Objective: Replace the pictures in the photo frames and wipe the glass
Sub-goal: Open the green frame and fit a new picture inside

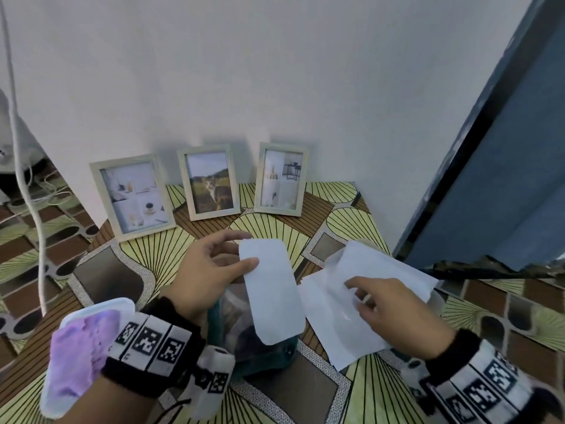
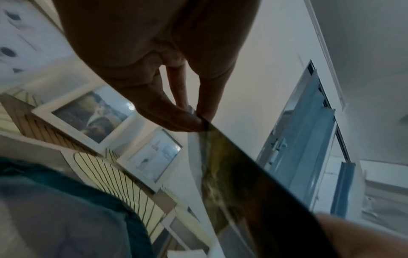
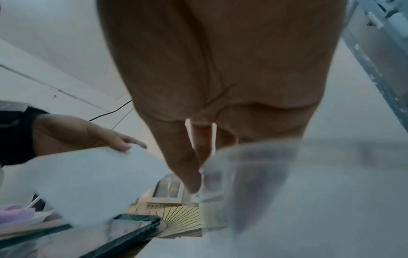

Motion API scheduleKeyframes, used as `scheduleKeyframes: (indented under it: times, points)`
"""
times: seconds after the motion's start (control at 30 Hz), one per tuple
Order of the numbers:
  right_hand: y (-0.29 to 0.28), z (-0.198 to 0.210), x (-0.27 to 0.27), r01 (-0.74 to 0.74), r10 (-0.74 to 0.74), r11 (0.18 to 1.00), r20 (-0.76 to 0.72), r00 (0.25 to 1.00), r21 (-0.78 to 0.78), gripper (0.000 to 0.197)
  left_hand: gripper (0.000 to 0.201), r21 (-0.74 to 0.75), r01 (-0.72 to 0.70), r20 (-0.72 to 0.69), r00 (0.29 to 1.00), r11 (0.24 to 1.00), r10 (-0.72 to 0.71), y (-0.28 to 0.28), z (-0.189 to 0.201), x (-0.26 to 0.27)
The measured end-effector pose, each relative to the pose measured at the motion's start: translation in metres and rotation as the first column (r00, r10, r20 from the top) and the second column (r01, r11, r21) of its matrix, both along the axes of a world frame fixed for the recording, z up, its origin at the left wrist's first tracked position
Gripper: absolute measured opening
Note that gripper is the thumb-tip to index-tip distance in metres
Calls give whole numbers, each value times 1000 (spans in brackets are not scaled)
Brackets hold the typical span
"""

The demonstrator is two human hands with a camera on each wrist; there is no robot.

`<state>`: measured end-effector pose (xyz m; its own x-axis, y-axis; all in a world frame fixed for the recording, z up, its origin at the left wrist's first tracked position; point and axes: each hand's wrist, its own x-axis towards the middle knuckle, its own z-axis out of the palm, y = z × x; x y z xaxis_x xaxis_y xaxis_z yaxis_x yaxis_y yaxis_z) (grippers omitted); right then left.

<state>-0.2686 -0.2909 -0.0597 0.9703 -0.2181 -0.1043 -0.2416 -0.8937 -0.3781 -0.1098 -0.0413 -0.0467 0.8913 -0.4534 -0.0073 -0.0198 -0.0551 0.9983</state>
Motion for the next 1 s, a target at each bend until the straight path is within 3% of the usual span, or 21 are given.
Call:
scheduleKeyframes:
  times: [0.2,0.33,0.47,0.67,0.73,0.9,1.0]
  points:
    - [-13,4,-5,129,-191,954,214,958,272,24,34,163,118,-77,991,980,-106,-44,-9,-11]
    - [-12,5,-11,123,-229,918,253,940,376,20,38,348,255,-128,966,902,-224,-71,-18,-7]
    - [-8,3,-17,86,-191,927,262,946,365,17,39,447,291,-147,957,846,-251,-89,-28,-3]
    - [1,-5,-18,19,-110,944,260,959,330,13,25,385,337,-270,931,859,-244,-98,-36,-4]
    - [3,-9,-18,-4,-84,947,262,961,321,13,16,435,365,-222,929,823,-295,-94,-36,-6]
    - [8,-17,-17,-36,-38,953,239,970,300,18,27,514,420,-151,903,748,-403,-79,-22,-14]
    - [7,-15,-18,-52,-40,951,289,957,304,21,34,442,396,-104,914,805,-393,-77,-20,-21]
